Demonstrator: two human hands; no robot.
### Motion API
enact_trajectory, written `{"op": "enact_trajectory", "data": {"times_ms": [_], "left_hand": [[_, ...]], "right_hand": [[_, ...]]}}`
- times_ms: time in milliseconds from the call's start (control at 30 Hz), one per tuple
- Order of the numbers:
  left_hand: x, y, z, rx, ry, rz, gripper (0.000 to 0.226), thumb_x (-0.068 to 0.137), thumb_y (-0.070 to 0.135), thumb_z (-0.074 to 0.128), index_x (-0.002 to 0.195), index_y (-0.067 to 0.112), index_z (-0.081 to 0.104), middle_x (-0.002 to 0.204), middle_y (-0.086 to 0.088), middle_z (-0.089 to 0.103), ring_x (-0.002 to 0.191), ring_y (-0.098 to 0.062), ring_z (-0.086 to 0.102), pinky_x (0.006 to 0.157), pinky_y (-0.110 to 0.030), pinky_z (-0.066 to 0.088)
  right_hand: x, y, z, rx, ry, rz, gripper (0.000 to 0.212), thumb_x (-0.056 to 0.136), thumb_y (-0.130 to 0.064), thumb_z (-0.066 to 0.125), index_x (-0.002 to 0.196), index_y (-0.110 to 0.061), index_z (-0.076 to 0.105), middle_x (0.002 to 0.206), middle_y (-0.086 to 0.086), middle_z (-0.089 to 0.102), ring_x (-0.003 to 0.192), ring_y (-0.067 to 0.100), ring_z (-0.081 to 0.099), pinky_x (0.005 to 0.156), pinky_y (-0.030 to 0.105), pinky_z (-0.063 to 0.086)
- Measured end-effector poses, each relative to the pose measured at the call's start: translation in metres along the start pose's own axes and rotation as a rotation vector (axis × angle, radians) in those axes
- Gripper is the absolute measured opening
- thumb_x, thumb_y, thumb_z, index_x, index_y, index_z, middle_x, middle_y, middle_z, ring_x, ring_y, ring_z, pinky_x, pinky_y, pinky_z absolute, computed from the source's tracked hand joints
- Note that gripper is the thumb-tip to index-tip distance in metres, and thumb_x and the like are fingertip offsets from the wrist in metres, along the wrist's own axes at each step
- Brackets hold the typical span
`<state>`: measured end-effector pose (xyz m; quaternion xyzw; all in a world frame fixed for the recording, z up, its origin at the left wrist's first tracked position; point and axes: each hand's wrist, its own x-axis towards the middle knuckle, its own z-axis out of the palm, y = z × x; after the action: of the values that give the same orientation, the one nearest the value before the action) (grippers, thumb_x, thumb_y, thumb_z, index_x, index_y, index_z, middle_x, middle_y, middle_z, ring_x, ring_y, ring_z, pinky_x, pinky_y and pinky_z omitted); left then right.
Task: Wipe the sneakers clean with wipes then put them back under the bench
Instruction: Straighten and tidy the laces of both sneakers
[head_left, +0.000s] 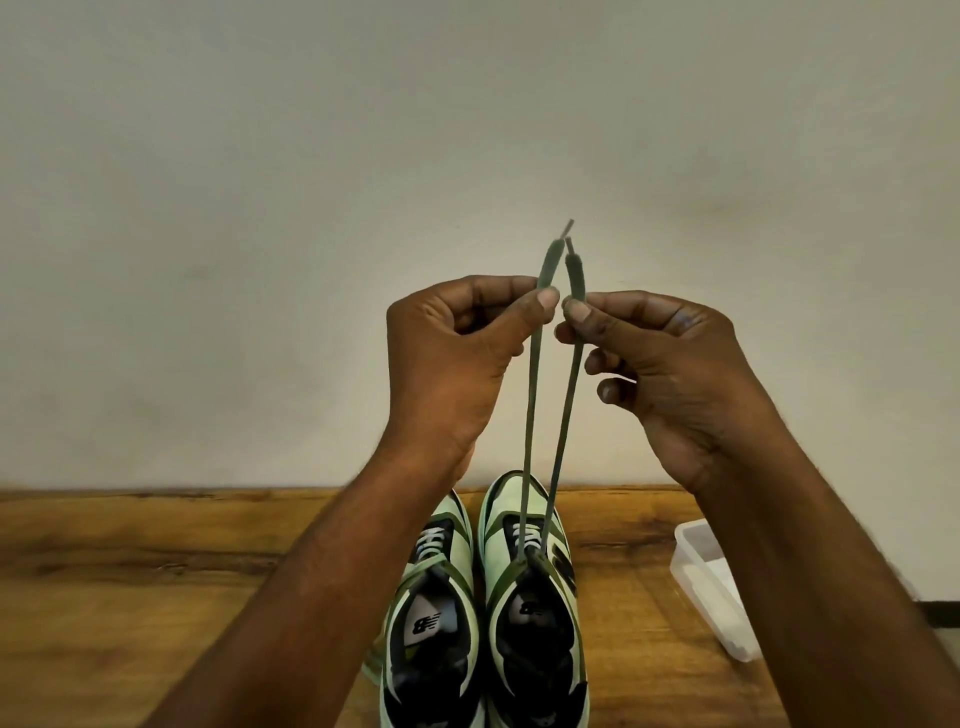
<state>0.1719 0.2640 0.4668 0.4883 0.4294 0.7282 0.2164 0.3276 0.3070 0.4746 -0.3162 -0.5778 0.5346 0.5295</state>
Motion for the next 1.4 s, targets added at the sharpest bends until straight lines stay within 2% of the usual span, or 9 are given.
{"op": "enact_trajectory", "data": {"times_ms": [267, 533, 700, 800, 900, 1033, 1167, 1300, 1400], "left_hand": [[-0.005, -0.003, -0.002, -0.038, 0.002, -0.029, 0.006, 0.086, 0.019, 0.082, 0.092, 0.021, 0.081, 0.079, 0.001, 0.079, 0.062, -0.006, 0.061, 0.055, -0.019, 0.048], [-0.004, -0.005, -0.011, -0.037, -0.029, -0.078, 0.01, 0.088, 0.021, 0.08, 0.098, 0.019, 0.081, 0.086, -0.002, 0.08, 0.065, -0.01, 0.06, 0.055, -0.024, 0.048], [-0.005, -0.006, -0.01, -0.05, -0.063, -0.078, 0.013, 0.086, 0.02, 0.081, 0.098, 0.018, 0.082, 0.083, -0.002, 0.079, 0.064, -0.009, 0.058, 0.055, -0.024, 0.046], [-0.004, -0.005, -0.011, -0.079, -0.071, -0.094, 0.028, 0.076, 0.029, 0.084, 0.1, 0.015, 0.081, 0.083, -0.005, 0.079, 0.063, -0.011, 0.056, 0.056, -0.025, 0.045], [-0.003, -0.003, -0.011, -0.111, -0.067, -0.158, 0.043, 0.064, 0.034, 0.086, 0.101, 0.013, 0.078, 0.084, -0.009, 0.08, 0.059, -0.011, 0.055, 0.056, -0.026, 0.044], [-0.002, -0.002, -0.012, -0.145, -0.139, -0.259, 0.048, 0.066, 0.029, 0.085, 0.111, 0.012, 0.078, 0.083, -0.009, 0.078, 0.058, -0.013, 0.049, 0.054, -0.024, 0.041], [-0.004, -0.003, -0.013, -0.171, -0.179, -0.283, 0.029, 0.076, 0.023, 0.083, 0.104, 0.013, 0.082, 0.082, -0.007, 0.074, 0.062, -0.012, 0.049, 0.054, -0.023, 0.04], [-0.004, -0.007, -0.012, -0.154, -0.071, -0.28, 0.012, 0.082, 0.015, 0.084, 0.094, 0.016, 0.085, 0.079, -0.005, 0.075, 0.063, -0.012, 0.052, 0.056, -0.025, 0.042], [-0.004, -0.008, -0.012, -0.055, 0.012, -0.217, 0.01, 0.08, 0.019, 0.086, 0.089, 0.021, 0.085, 0.075, 0.0, 0.076, 0.061, -0.011, 0.056, 0.055, -0.025, 0.045]], "right_hand": [[-0.005, 0.008, 0.018, 0.066, 0.057, -0.003, 0.015, 0.085, -0.029, 0.08, 0.088, -0.014, 0.08, 0.085, 0.009, 0.077, 0.063, 0.012, 0.058, 0.056, 0.028, 0.044], [-0.001, 0.014, 0.015, 0.022, 0.163, 0.052, 0.02, 0.082, -0.029, 0.084, 0.09, -0.01, 0.08, 0.074, 0.004, 0.074, 0.054, 0.01, 0.053, 0.051, 0.027, 0.041], [-0.005, 0.011, 0.018, 0.007, 0.073, -0.012, 0.016, 0.083, -0.028, 0.081, 0.085, -0.013, 0.081, 0.069, 0.003, 0.069, 0.054, 0.011, 0.048, 0.049, 0.024, 0.038], [-0.007, 0.009, 0.018, -0.056, 0.04, -0.104, 0.022, 0.076, -0.037, 0.08, 0.085, -0.018, 0.082, 0.069, 0.003, 0.07, 0.056, 0.012, 0.049, 0.049, 0.025, 0.038], [-0.006, 0.005, 0.015, -0.094, 0.003, -0.146, 0.008, 0.084, -0.027, 0.079, 0.087, -0.021, 0.083, 0.07, 0.002, 0.07, 0.057, 0.008, 0.051, 0.049, 0.021, 0.04], [-0.004, 0.002, 0.008, -0.166, -0.055, -0.158, 0.009, 0.09, -0.02, 0.074, 0.085, -0.022, 0.082, 0.069, -0.002, 0.069, 0.059, 0.005, 0.053, 0.049, 0.018, 0.041], [-0.002, -0.001, 0.003, -0.244, -0.115, -0.188, 0.01, 0.092, -0.014, 0.072, 0.087, -0.017, 0.08, 0.063, -0.008, 0.068, 0.056, 0.001, 0.055, 0.049, 0.013, 0.041], [-0.005, -0.005, 0.001, -0.214, -0.153, -0.199, 0.009, 0.087, -0.01, 0.077, 0.095, -0.013, 0.081, 0.07, -0.005, 0.074, 0.058, 0.001, 0.062, 0.05, 0.01, 0.043], [-0.005, -0.006, 0.002, -0.295, -0.134, -0.281, 0.022, 0.078, -0.016, 0.086, 0.099, -0.017, 0.08, 0.076, -0.001, 0.077, 0.064, 0.017, 0.069, 0.057, 0.019, 0.053]]}}
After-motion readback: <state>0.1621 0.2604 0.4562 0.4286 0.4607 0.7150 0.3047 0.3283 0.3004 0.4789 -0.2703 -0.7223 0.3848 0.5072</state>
